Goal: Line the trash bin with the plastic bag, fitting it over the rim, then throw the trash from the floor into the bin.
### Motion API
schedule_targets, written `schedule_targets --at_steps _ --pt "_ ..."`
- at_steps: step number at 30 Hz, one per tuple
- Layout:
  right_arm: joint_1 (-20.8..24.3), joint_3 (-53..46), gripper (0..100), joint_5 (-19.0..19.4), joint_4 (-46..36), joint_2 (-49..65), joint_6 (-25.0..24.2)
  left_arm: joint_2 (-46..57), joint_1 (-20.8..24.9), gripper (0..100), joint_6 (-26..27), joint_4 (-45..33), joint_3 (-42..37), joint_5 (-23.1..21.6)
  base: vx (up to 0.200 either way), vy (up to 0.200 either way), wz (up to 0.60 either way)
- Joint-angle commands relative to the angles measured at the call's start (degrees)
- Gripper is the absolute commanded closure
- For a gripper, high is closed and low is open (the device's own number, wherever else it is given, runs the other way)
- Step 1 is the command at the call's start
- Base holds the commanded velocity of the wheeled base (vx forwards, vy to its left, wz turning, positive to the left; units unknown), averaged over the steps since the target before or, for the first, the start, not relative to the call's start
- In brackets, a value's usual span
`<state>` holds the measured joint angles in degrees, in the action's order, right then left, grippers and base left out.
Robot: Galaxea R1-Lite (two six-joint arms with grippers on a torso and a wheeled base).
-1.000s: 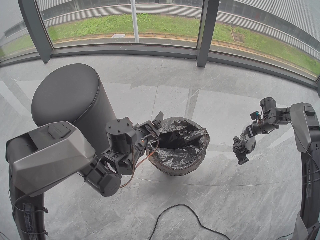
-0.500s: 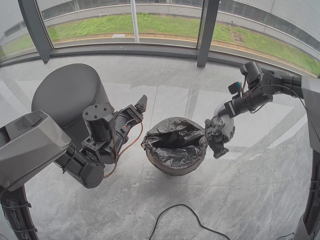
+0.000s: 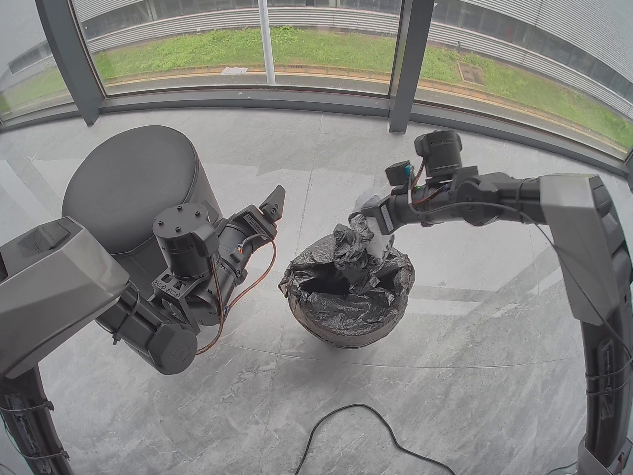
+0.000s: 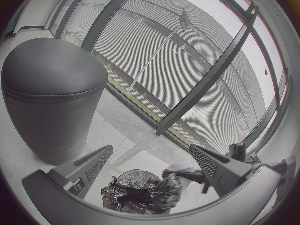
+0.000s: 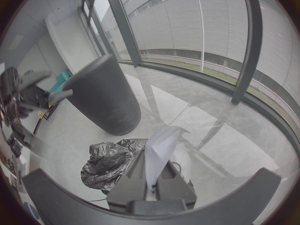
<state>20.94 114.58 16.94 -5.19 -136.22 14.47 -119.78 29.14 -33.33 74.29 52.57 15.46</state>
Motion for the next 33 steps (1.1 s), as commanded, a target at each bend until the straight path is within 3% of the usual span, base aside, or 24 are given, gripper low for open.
schedule_targets --at_steps 1,11,18,19,33 --pt "2.1 0.0 100 0.0 6.1 -9.3 3.4 2.2 0.0 0 -0.1 0.2 -1.7 0.1 0.0 0.0 0.0" --pt "5.3 0.0 100 0.2 12.2 -11.6 6.1 4.8 -0.5 0 -0.1 0.3 -5.4 0.1 0.0 0.0 0.0" --pt "3.7 0.0 100 0.3 12.5 -12.8 9.3 4.9 -0.5 0 0.0 0.9 -5.5 0.0 0.0 0.0 0.0" --pt "3.5 0.0 0 0.3 12.3 -12.8 9.3 4.9 -0.5 0 0.1 0.9 -5.5 0.0 0.0 0.0 0.0" --pt "3.1 0.0 0 0.3 10.6 -10.1 9.3 3.9 -0.9 0 0.1 0.9 -5.7 -0.1 0.0 0.0 0.0"
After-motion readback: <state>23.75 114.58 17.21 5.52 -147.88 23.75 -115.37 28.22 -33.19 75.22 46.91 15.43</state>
